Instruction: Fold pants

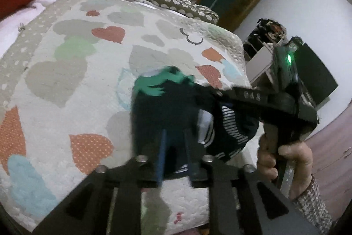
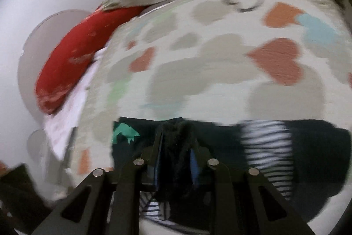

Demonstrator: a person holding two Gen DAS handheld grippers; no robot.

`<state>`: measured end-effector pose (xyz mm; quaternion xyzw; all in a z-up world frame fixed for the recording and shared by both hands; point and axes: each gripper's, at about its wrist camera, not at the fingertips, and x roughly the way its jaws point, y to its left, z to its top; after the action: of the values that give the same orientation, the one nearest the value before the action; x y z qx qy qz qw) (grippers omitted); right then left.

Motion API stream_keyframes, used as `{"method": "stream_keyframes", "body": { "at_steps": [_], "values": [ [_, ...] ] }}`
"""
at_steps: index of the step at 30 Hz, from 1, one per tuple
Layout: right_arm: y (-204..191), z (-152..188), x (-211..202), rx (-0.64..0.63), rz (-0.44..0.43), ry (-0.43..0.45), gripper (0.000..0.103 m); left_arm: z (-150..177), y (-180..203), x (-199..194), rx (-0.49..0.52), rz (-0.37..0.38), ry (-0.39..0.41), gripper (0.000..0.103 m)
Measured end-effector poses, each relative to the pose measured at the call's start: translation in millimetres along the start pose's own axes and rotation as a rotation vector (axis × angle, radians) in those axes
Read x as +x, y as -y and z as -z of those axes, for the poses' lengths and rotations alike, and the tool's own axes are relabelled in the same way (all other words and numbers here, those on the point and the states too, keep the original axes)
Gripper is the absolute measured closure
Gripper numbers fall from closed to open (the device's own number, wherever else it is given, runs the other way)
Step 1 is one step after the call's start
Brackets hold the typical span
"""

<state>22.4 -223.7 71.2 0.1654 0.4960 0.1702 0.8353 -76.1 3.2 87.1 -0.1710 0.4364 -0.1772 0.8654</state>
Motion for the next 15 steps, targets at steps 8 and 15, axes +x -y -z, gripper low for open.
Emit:
{"method": "stream_keyframes", "body": {
  "at_steps": [8,15],
  "values": [
    [9,11,-65,0.004,-0.032,0.214,0.074,-13,-16,9,-0.040,-0.111,-0.016,0.073],
    [-7,17,-21,0.045,-0.191,0.087,0.075,-1,-15,52,-0.007,-0.195,-0.119,0.070]
  ]
}}
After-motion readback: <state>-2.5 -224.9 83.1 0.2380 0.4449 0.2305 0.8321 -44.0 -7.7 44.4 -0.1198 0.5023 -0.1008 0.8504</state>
